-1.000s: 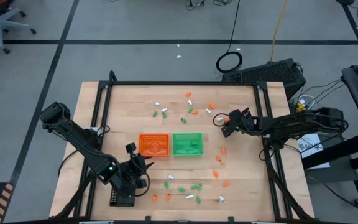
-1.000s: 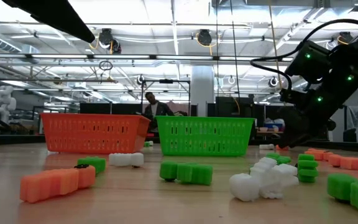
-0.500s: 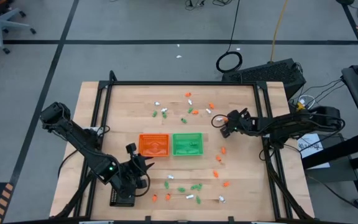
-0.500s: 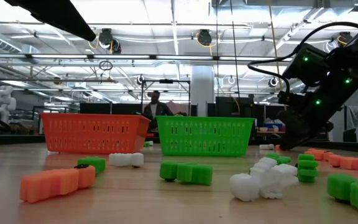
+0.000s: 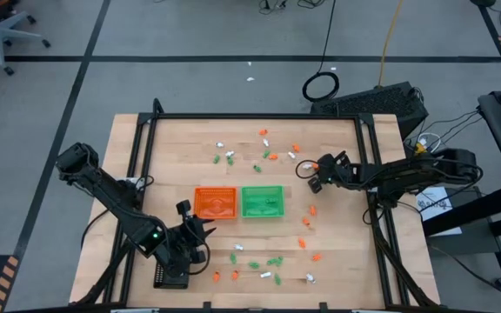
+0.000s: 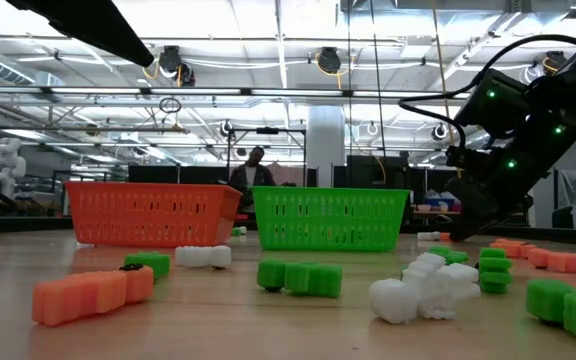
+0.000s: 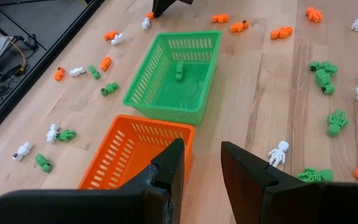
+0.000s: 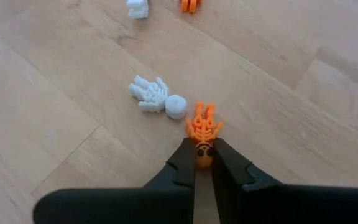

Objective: Sort Halloween decoration
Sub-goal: Put the orange skeleton toy into the orange bin

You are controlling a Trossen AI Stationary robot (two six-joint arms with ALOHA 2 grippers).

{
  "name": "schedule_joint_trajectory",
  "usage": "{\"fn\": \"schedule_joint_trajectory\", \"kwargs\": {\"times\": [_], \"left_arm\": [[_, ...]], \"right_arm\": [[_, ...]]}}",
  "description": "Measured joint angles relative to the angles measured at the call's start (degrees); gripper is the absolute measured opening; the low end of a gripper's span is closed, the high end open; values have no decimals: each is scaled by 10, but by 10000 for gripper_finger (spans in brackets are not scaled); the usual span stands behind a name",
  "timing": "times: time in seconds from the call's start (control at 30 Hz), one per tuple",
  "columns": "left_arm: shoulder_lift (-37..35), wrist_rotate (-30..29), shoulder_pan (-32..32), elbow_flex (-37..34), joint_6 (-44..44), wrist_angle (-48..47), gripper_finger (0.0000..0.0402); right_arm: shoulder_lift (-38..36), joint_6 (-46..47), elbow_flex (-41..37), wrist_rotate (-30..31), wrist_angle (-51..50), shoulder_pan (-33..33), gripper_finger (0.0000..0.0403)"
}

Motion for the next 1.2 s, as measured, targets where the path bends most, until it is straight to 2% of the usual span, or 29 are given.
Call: {"fn": "schedule_joint_trajectory", "kwargs": {"times": [0.57, 0.83, 1.2], "left_arm": [[0, 0, 0, 0, 3, -2, 104], [0, -9, 5, 0, 3, -1, 104], [0, -12, 37, 0, 3, 0, 104]], "right_arm": [[-116, -54, -3, -19, -24, 15, 3], [-184, -75, 13, -33, -17, 74, 2], [-209, -174, 27, -32, 111, 161, 2]]}}
